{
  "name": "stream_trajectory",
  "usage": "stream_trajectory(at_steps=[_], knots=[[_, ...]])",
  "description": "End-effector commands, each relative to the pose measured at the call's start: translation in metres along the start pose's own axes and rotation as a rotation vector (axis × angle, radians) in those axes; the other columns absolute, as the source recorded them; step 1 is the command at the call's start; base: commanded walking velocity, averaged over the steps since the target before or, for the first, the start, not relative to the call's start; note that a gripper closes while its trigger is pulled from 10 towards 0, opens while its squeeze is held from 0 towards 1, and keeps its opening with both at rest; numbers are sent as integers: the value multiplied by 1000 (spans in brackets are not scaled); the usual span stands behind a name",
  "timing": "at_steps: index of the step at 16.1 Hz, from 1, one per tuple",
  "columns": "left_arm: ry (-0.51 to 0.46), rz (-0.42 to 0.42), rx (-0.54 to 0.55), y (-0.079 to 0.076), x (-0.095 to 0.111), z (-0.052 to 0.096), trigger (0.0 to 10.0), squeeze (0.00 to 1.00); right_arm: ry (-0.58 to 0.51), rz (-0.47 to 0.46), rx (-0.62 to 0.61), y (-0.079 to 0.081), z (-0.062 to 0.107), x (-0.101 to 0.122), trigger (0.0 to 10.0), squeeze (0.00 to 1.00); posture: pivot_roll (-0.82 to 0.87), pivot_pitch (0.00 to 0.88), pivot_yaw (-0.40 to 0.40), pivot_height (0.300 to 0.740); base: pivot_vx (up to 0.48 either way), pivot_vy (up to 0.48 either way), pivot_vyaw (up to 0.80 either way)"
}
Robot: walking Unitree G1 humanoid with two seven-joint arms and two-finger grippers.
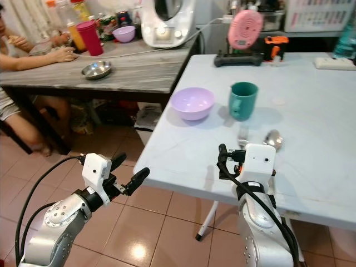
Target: Setting the table
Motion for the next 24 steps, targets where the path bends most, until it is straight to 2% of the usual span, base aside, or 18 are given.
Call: stream_trajectory(at_steps=[1, 4, 6, 7, 10, 13, 19, 21, 22, 24], knots=[[-4, -21, -17, 1, 3, 2, 10000, 0, 3, -10, 7, 5, 0, 0, 10000, 0, -262, 35, 133, 740, 0, 0, 0], [-9, -3, -95, -6, 5, 3, 10000, 0, 21, -21, -53, -2, -1, -3, 10000, 0, -263, 39, 132, 740, 0, 0, 0], [-20, -11, -237, -21, 9, 6, 10000, 0, 65, -29, -115, -13, -1, -11, 10000, 0, -264, 49, 133, 740, 0, 0, 0], [-23, -12, -273, -23, 11, 6, 10000, 0, 80, -27, -133, -15, -1, -13, 10000, 0, -264, 49, 133, 740, 0, 0, 0], [-9, -25, -315, -23, 10, 7, 10000, 0, 100, -24, -191, -24, -3, -15, 10000, 0, -272, 52, 131, 740, 0, 0, 0], [-6, -31, -306, -25, 9, 5, 10000, 0, 99, -24, -197, -27, -8, -12, 10000, 0, -276, 54, 125, 740, 0, 0, 0], [-28, -34, -270, -22, 14, -2, 10000, 0, 97, -8, -168, -23, -22, -5, 10000, 0, -265, 48, 118, 740, 0, 0, 0], [-54, -37, -171, -12, 20, -8, 10000, 0, 59, 56, -143, -19, -26, 2, 10000, 0, -265, 46, 119, 740, 0, 0, 0], [-55, -29, -51, 1, 23, -16, 10000, 0, 27, 55, -128, -16, -29, 9, 10000, 0, -265, 48, 119, 740, 0, 0, 0], [-66, 17, 68, 15, 26, -20, 10000, 0, -2, 102, -104, -13, -32, 14, 10000, 0, -267, 50, 120, 740, 0, 0, 0]])
Point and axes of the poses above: a point about 5 cm out from each wrist's last joint towards the gripper, its own z axis pointing back from the gripper into the wrist, its own x axis along the axis of the wrist's last joint, y = z × x, the point moved 1 cm from there along -z, pointing out of the wrist towards the gripper, and after that the axes turned 10 degrees about -z, right-handed, at the moved point
